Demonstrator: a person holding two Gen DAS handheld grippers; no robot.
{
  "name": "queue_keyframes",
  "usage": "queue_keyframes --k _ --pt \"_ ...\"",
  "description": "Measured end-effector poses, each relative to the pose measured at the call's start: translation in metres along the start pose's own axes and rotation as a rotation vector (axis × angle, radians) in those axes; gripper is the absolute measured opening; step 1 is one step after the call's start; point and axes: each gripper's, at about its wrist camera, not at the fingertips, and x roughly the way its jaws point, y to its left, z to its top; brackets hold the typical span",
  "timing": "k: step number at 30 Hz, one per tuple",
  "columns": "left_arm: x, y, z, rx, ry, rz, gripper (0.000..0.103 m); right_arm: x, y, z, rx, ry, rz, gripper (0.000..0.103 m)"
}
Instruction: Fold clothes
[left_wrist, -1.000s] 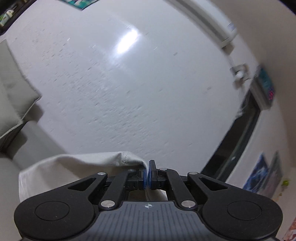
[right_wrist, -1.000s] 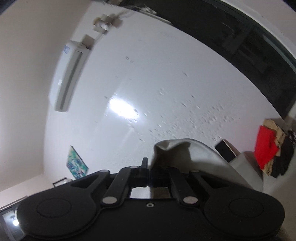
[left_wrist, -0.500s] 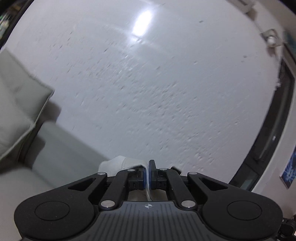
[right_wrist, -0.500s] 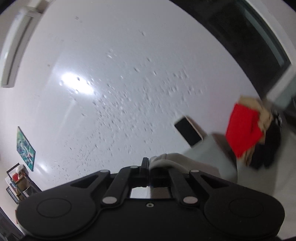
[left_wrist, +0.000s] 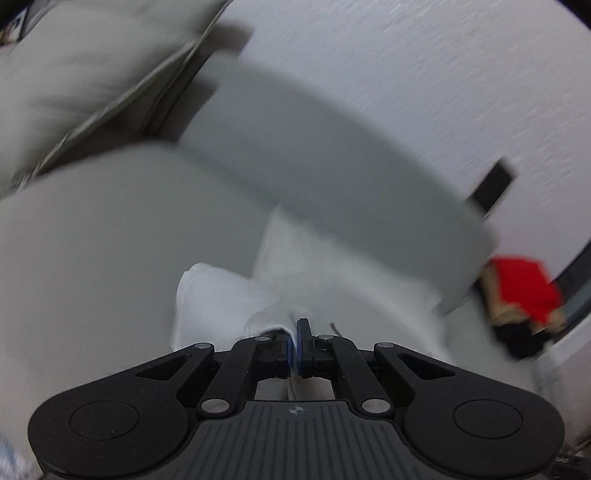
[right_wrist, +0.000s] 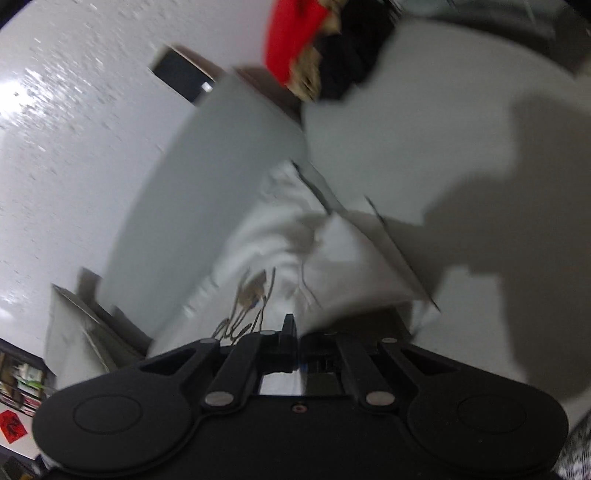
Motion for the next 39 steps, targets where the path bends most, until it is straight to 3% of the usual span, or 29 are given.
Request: queue_keyframes --k 2,5,9,12,19,22,24,26,28,31,35,37,39 --pt "0.010 0.019 -0.014 -0.064 0.048 0.012 0.001 0.005 -0.005 -0.014 -0.026 0.038 -0.039 0.002" --pt "-0.002 0.026 -0.017 -0.103 0.042 -0.007 0.001 0.001 0.003 -0.020 -0.091 0.049 -0.073 0.002" --pt "-0.042 0.021 -0.010 -0.069 -0.017 -0.051 0.001 -0.025 0.024 -0.021 -0.188 0.016 -0.092 0.002" --pt "-0.062 0.020 -0.018 -0.015 -0.031 -0.044 0.001 -0.045 0.027 -0.024 -0.240 -0.001 -0.111 0.002" --pt "-0.046 0.023 -0.063 0.108 0.048 0.114 0.002 -0.038 -0.006 -0.042 -0.253 0.040 -0.211 0.002" --pt "-0.037 0.029 -0.073 0.161 0.079 0.209 0.006 -0.026 -0.019 -0.050 -0.278 0.095 -0.257 0.005" --pt "-0.046 0.033 -0.072 0.184 0.074 0.233 0.006 -0.031 -0.024 -0.052 -0.288 0.108 -0.271 0.007" --pt "-0.066 0.034 -0.070 0.220 0.034 0.233 0.007 -0.048 -0.024 -0.054 -0.314 0.097 -0.262 0.010" --pt "-0.088 0.029 -0.073 0.273 -0.020 0.209 0.016 -0.069 -0.019 -0.058 -0.341 0.074 -0.222 0.023" --pt "-0.096 0.014 -0.081 0.355 -0.032 0.113 0.026 -0.078 -0.005 -0.067 -0.400 0.081 -0.139 0.024" --pt "-0.062 -0.031 -0.104 0.536 -0.029 0.040 0.029 -0.039 0.025 -0.082 -0.524 0.141 -0.026 0.023" --pt "-0.033 -0.052 -0.120 0.632 -0.019 0.067 0.030 -0.010 0.039 -0.092 -0.598 0.145 -0.009 0.019" --pt "-0.006 -0.062 -0.136 0.700 0.055 0.122 0.030 0.009 0.044 -0.103 -0.655 0.174 -0.054 0.019"
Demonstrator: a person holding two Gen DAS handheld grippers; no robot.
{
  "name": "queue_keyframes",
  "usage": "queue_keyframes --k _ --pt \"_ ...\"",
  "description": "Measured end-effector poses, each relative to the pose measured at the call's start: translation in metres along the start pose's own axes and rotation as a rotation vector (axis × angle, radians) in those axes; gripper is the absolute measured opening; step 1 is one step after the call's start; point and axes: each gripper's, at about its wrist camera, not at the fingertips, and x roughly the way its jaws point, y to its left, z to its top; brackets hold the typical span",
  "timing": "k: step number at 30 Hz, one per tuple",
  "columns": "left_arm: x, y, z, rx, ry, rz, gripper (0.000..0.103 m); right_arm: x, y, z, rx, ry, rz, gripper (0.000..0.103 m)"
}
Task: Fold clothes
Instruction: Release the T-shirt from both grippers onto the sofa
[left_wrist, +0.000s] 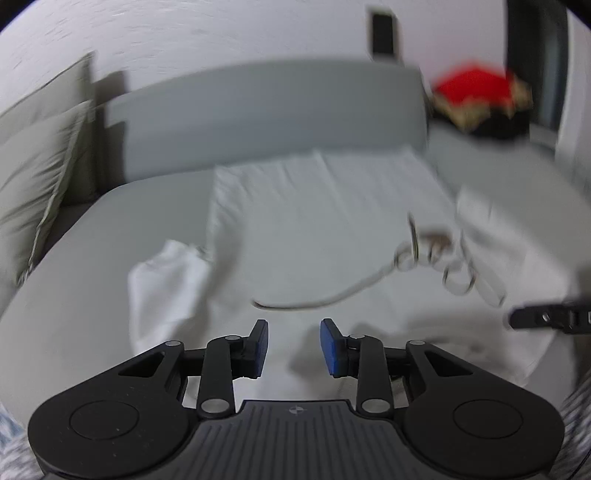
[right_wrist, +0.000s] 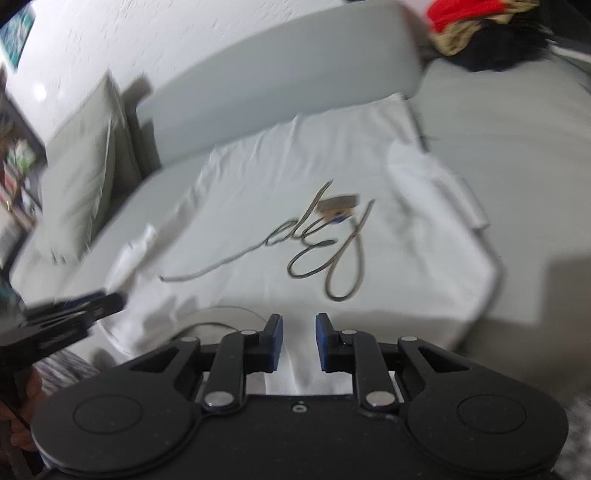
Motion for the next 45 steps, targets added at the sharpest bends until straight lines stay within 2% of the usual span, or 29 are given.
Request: queue_keyframes --k 1,2,3,4,5,6,7,9,11,13,15,16,18,20,23,26,27,29,30,31,32,34,36,37,40,45 --pt "0.011 -0.005 -0.006 0.016 0.074 0.008 0.030 0.006 0.003 -0.004 -0.022 0.022 -0.022 0.017" --pt "0.011 -0.009 -0.012 0.045 0.098 0.012 0.027 0.005 0.004 -0.010 -0.037 0.029 -0.029 0.016" --pt "0.001 -0.012 -0.018 0.093 0.086 0.007 0.019 -0.003 0.004 -0.015 -0.049 0.037 -0.022 0.016" --pt "-0.009 -0.014 -0.023 0.144 0.099 -0.005 0.018 -0.013 0.003 -0.019 -0.062 0.062 -0.015 0.016" --pt "-0.018 -0.013 -0.027 0.175 0.108 -0.026 0.019 -0.020 0.000 -0.023 -0.061 0.094 -0.004 0.016" --pt "-0.026 -0.010 -0.030 0.183 0.112 -0.056 0.024 -0.026 -0.007 -0.025 -0.045 0.136 0.010 0.016" --pt "-0.032 -0.005 -0.031 0.171 0.110 -0.091 0.030 -0.032 -0.014 -0.025 -0.025 0.152 0.019 0.016" --pt "-0.034 0.008 -0.019 0.087 0.059 -0.133 0.036 -0.048 -0.034 -0.013 0.015 0.056 0.029 0.018" --pt "-0.029 0.019 -0.003 0.014 -0.014 -0.116 0.044 -0.060 -0.063 0.011 0.103 -0.067 0.018 0.031" --pt "-0.012 0.022 0.011 -0.033 -0.048 -0.098 0.046 -0.060 -0.096 0.035 0.227 -0.155 0.010 0.033" --pt "0.009 0.023 0.023 -0.078 -0.066 -0.090 0.047 -0.049 -0.128 0.055 0.336 -0.187 -0.009 0.033" --pt "0.019 0.024 0.025 -0.101 -0.058 -0.092 0.047 -0.041 -0.140 0.064 0.370 -0.182 -0.021 0.033" --pt "0.037 0.024 0.021 -0.141 0.005 -0.107 0.047 -0.020 -0.151 0.075 0.381 -0.110 -0.035 0.033" --pt "0.048 0.022 0.018 -0.144 0.061 -0.109 0.049 -0.007 -0.155 0.081 0.375 -0.098 -0.040 0.030" --pt "0.045 0.020 0.017 -0.116 0.039 -0.100 0.058 0.006 -0.155 0.083 0.357 -0.097 -0.047 0.030" --pt "0.049 0.024 0.017 -0.141 0.044 -0.103 0.059 0.016 -0.143 0.082 0.294 -0.070 -0.076 0.030" --pt "0.049 0.025 0.017 -0.150 0.044 -0.104 0.059 0.019 -0.139 0.081 0.266 -0.059 -0.095 0.025" --pt "0.049 0.027 0.016 -0.165 0.045 -0.103 0.059 0.026 -0.129 0.080 0.209 -0.037 -0.134 0.007" --pt "0.048 0.028 0.015 -0.169 0.044 -0.102 0.059 0.026 -0.125 0.079 0.189 -0.043 -0.153 0.002" --pt "0.048 0.028 0.015 -0.171 0.042 -0.100 0.059 0.022 -0.122 0.077 0.179 -0.070 -0.172 0.002" --pt "0.047 0.028 0.015 -0.172 0.039 -0.098 0.059 0.013 -0.118 0.075 0.174 -0.122 -0.201 0.002" --pt "0.044 0.029 0.014 -0.172 0.027 -0.097 0.059 -0.016 -0.110 0.069 0.176 -0.281 -0.277 0.002" --pt "0.041 0.029 0.013 -0.173 0.016 -0.105 0.059 -0.043 -0.105 0.061 0.199 -0.397 -0.400 0.002" --pt "0.040 0.030 0.013 -0.174 0.011 -0.111 0.059 -0.053 -0.106 0.056 0.219 -0.428 -0.458 0.001" --pt "0.042 0.028 0.013 -0.168 0.015 -0.112 0.058 -0.053 -0.115 0.053 0.287 -0.367 -0.550 0.001" --pt "0.041 0.023 0.013 -0.141 0.014 -0.097 0.058 -0.033 -0.108 0.062 0.235 -0.248 -0.699 0.004"
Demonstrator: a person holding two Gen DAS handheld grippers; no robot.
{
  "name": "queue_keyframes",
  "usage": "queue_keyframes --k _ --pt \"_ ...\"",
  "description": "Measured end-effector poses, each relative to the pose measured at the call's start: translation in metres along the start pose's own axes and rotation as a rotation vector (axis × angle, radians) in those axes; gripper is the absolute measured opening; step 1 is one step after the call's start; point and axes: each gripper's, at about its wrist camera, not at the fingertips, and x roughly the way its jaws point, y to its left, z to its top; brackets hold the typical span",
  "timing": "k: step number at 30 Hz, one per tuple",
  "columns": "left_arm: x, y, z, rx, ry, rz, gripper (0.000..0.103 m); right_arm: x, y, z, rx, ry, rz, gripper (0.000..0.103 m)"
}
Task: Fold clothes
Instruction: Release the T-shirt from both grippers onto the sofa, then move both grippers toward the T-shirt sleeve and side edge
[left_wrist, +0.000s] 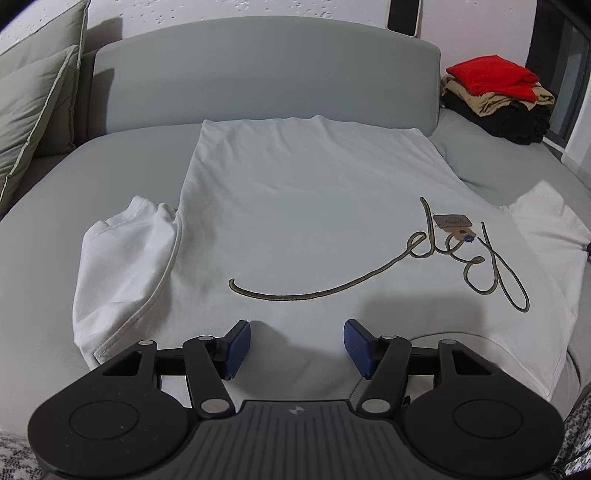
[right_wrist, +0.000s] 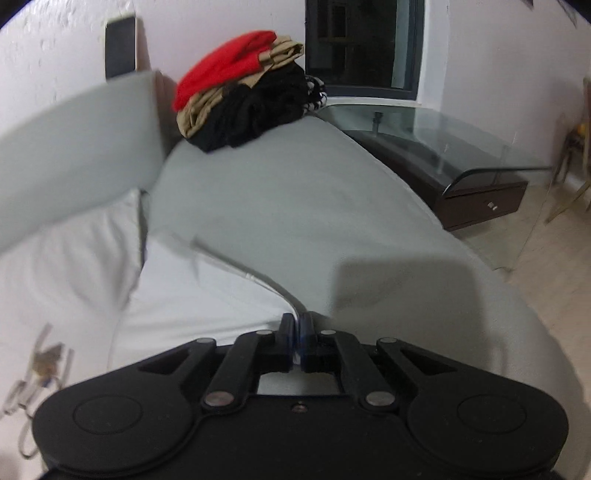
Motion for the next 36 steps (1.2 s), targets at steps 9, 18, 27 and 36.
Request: queue_keyframes --k 9,18,27,36 --pt "-0.021 0.004 -0.007 0.016 -0.079 0.014 0.053 -0.059 0.023 -0.023 0.003 -0.058 0.269 0.030" --pt "-0.028 -0.008 -0.022 0.178 0.046 -0.003 0.029 -0.024 0.059 -0.063 -0.122 0.252 0.268 0.004" --pt "-0.072 0.152 -0.025 -0.525 -0.184 -0.047 0.054 -0.056 0.052 -0.047 0.022 0.056 0.696 0.055" --pt "-0.030 0.188 -0.039 -0.819 -0.007 -0.312 0.056 -0.020 0.090 -0.055 0.122 0.304 0.881 0.055"
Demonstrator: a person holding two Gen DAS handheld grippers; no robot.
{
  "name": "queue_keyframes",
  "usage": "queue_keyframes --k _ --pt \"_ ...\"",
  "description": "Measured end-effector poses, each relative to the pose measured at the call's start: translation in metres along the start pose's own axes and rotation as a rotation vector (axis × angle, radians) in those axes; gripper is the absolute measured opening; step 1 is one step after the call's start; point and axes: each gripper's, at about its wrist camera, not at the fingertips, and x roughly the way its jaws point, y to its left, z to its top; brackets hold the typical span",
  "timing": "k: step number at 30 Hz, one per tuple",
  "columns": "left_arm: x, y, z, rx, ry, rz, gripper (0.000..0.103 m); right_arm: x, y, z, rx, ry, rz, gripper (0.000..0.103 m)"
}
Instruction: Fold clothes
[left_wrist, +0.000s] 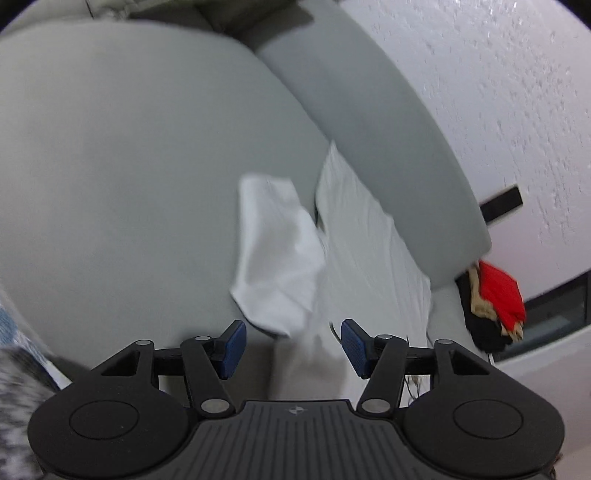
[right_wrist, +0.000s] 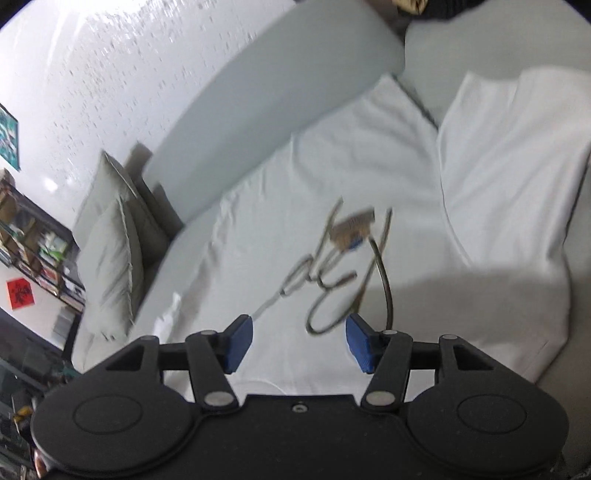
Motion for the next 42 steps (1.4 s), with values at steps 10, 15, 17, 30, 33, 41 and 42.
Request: queue_keyframes --k 10,15,17,30,33,41,42 --pt "0.037 0.025 0.027 -0.253 -0.055 -0.035 0.055 -0.003 -0.013 -0.005 0.044 0.001 0.023 0.054" --pt "0.004 0.044 0.033 -0.378 -0.303 0.003 0.038 -0.002 -0.018 -0.004 0.064 0.000 0.032 0.054" --pt "-0.012 0.045 0.032 -0.361 -0.361 -0.079 0.038 -0.002 -0.018 -0.004 0.065 0.000 0.033 0.053" --pt "0.031 -0.020 0.039 0.144 -0.165 0.232 0.025 -0.001 -0.022 -0.002 0.062 0.000 0.031 0.053" --pt "0.051 -0.062 0.013 0.440 -0.189 0.362 0.000 -0.002 -0.022 -0.003 0.069 -0.002 0.034 0.053" --pt "0.123 -0.135 -0.148 1.508 -0.244 0.596 0.010 -0.002 -0.020 -0.003 0.071 -0.002 0.030 0.054" --pt "0.127 -0.133 -0.160 1.570 -0.223 0.612 0.016 -0.002 -0.021 -0.003 0.077 -0.002 0.033 0.053"
